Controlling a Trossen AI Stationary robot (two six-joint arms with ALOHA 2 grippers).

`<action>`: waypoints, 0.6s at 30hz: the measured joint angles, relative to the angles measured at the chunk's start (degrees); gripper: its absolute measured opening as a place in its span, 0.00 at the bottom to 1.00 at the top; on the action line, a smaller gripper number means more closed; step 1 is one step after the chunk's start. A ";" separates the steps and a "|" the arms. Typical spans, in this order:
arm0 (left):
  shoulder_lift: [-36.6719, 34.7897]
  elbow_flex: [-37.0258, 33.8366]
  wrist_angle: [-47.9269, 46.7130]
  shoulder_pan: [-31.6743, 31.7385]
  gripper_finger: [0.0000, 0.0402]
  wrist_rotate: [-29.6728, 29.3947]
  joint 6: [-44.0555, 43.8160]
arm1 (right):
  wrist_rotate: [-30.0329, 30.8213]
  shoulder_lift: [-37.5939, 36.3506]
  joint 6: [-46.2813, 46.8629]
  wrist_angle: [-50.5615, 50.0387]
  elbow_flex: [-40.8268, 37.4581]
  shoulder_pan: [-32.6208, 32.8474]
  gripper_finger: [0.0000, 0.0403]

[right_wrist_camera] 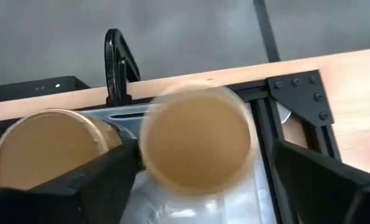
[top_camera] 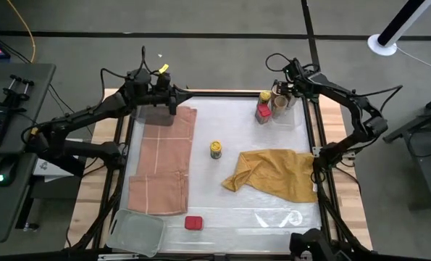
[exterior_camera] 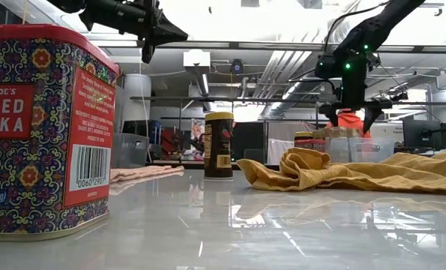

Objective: Sort spices by type
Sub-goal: Put the gold seasoning bottle into the transparent bin, then put the bottom yellow seasoning bottle into the black bin

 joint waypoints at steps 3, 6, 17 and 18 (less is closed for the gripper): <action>0.01 0.00 0.11 0.00 0.00 -0.13 -0.07 | -1.98 0.00 -0.04 0.00 0.00 -0.58 0.96; 0.02 0.00 0.17 0.00 0.00 -0.15 -0.14 | -3.56 -0.22 -1.08 0.04 0.00 -0.72 0.97; 0.04 0.00 -1.14 0.00 0.00 -0.17 3.84 | -5.49 -11.37 -3.04 1.97 0.00 -0.47 0.98; 0.05 0.00 -1.41 -0.01 0.00 -0.20 4.70 | -6.76 -12.58 -3.04 2.81 0.00 -0.25 0.98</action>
